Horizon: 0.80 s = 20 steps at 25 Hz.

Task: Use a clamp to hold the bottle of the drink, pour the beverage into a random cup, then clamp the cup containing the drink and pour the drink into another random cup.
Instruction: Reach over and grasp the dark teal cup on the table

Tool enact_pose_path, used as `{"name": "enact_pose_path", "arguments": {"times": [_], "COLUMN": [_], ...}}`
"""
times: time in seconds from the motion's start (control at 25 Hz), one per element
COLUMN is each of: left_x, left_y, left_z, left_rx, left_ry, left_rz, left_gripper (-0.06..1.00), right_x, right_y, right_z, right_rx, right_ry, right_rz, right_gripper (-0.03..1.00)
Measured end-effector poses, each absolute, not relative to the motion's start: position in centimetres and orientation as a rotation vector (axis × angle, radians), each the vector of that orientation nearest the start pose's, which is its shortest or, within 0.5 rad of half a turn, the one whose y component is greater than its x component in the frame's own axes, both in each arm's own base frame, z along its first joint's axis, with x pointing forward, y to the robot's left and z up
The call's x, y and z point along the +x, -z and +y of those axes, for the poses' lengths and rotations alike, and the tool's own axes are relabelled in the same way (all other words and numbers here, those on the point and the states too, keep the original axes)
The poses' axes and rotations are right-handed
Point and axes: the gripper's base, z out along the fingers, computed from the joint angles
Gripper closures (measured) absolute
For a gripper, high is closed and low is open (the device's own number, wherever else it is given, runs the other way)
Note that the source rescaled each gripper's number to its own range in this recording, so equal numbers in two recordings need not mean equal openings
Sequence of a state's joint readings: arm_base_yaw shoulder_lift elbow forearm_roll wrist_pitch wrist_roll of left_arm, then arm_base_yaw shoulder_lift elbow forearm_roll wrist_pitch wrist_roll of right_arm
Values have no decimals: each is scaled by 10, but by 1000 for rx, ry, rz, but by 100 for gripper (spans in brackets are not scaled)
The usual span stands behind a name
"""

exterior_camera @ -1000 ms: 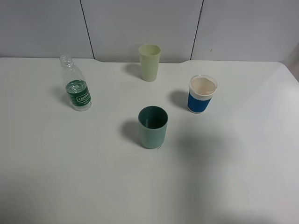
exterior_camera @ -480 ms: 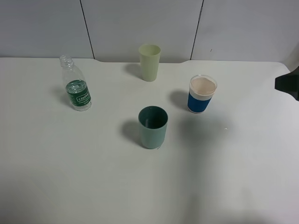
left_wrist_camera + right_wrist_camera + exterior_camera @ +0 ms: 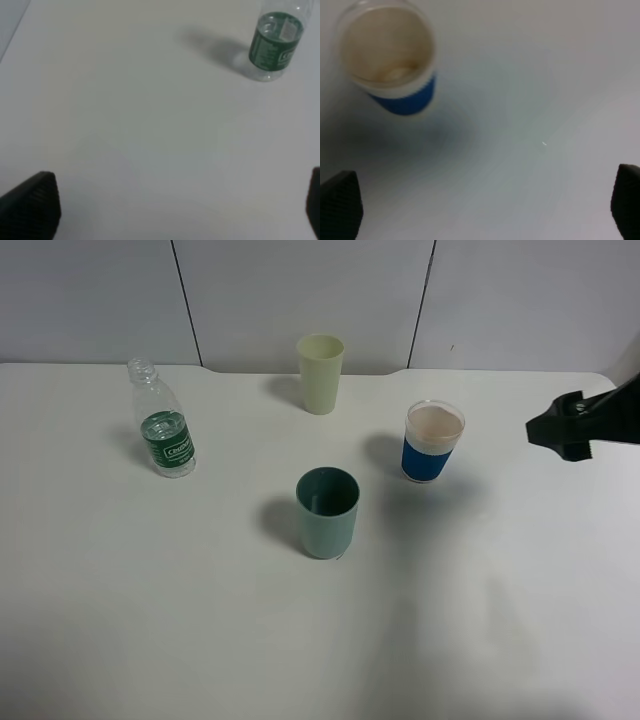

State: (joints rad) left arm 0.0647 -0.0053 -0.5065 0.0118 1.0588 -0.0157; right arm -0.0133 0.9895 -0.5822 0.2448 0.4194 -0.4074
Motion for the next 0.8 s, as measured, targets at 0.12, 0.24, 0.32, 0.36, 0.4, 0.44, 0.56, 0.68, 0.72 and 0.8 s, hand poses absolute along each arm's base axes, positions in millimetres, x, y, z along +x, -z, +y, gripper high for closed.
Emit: {"name": "enact_pose_path", "arguments": {"times": [0.12, 0.24, 0.32, 0.36, 0.4, 0.44, 0.56, 0.68, 0.72, 0.8], "left_x": [-6, -6, -6, -6, -6, -6, -6, -6, -6, -6], "left_y": [-279, -279, -279, -279, -279, -279, -279, -279, -279, -279], "left_z": [1, 1, 1, 1, 1, 1, 1, 1, 1, 1], "left_rx": [-82, -81, -81, -81, -81, -81, -81, -81, -81, -81], "left_ry": [-45, -46, -46, -46, -46, -46, -46, -46, -46, -46], "left_rz": [2029, 2029, 2029, 2029, 2029, 2029, 2029, 2029, 2029, 2029], "left_gripper": [-6, -6, -6, -6, -6, -6, -6, -6, -6, -6], "right_x": [198, 216, 213, 213, 209, 209, 199, 187, 180, 175], "right_y": [-259, -260, -260, -260, -260, -260, -260, -261, -261, -261], "right_z": [15, 57, 79, 79, 91, 91, 113, 133, 142, 148], "right_rx": [-336, -569, -693, -693, -766, -766, -895, -996, -1033, -1053], "right_ry": [-4, -44, -73, -73, -89, -89, -131, -183, -216, -246], "right_rz": [2290, 2244, 2183, 2183, 2151, 2151, 2097, 2051, 2035, 2028], "right_gripper": [-3, -3, -3, -3, -3, -3, -3, -3, -3, -3]}}
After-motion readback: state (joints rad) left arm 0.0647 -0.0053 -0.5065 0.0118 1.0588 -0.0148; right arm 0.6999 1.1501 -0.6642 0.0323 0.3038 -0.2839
